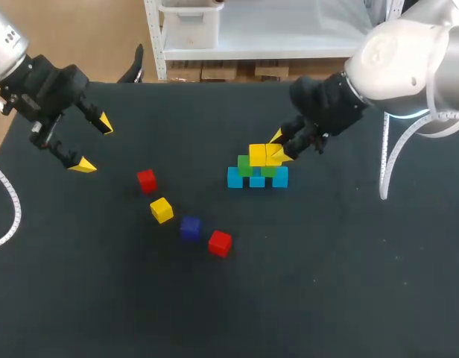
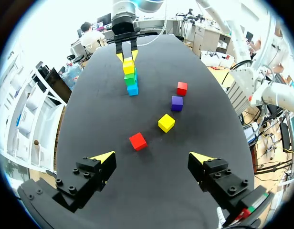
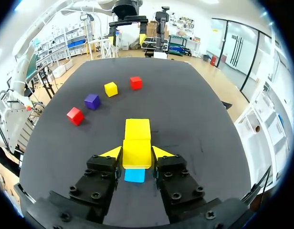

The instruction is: Place the blue cubes, place green cubes on the blue cubes, place the yellow cubes on the green cubes, then place the red cubes on the yellow cubes, and place purple cube on the red cubes.

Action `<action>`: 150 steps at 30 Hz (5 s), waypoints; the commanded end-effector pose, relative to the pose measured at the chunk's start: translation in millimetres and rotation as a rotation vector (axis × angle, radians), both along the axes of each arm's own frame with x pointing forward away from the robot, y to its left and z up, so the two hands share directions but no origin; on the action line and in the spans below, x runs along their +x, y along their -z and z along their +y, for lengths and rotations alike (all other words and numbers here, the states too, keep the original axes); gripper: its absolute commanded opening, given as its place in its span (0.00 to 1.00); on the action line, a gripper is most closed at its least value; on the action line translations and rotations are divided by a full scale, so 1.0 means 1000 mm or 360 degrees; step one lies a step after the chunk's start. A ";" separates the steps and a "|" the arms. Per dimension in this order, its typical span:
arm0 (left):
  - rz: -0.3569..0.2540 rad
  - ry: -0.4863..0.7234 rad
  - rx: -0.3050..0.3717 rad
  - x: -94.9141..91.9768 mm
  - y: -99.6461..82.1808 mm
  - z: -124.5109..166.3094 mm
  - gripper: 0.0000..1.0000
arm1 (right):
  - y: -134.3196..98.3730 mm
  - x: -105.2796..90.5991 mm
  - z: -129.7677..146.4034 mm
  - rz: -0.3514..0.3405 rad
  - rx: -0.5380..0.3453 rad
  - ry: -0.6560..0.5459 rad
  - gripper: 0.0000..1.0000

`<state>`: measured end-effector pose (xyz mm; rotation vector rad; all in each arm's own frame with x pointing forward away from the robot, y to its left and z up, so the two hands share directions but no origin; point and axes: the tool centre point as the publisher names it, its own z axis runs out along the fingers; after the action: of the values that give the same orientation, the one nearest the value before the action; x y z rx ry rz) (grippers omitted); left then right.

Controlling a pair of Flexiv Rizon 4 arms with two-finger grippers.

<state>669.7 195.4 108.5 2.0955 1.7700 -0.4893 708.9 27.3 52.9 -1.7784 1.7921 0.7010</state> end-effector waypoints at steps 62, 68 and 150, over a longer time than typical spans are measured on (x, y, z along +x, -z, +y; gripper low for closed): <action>-0.0004 0.0001 -0.0002 -0.001 0.000 0.001 1.00 | -0.031 -0.063 -0.183 -0.0031 0.0331 0.0215 1.00; -0.0004 0.0001 -0.0002 -0.001 0.000 0.001 1.00 | -0.031 -0.065 -0.198 -0.0014 0.0379 0.0216 1.00; -0.0069 0.0961 0.0278 -0.044 0.094 -0.086 1.00 | -0.034 -0.067 -0.197 0.0036 0.0431 0.0066 1.00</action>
<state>627.9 107.9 19.4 2.7335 1.1673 -0.4550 641.1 -170.4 87.1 -1.5558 1.6567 0.9020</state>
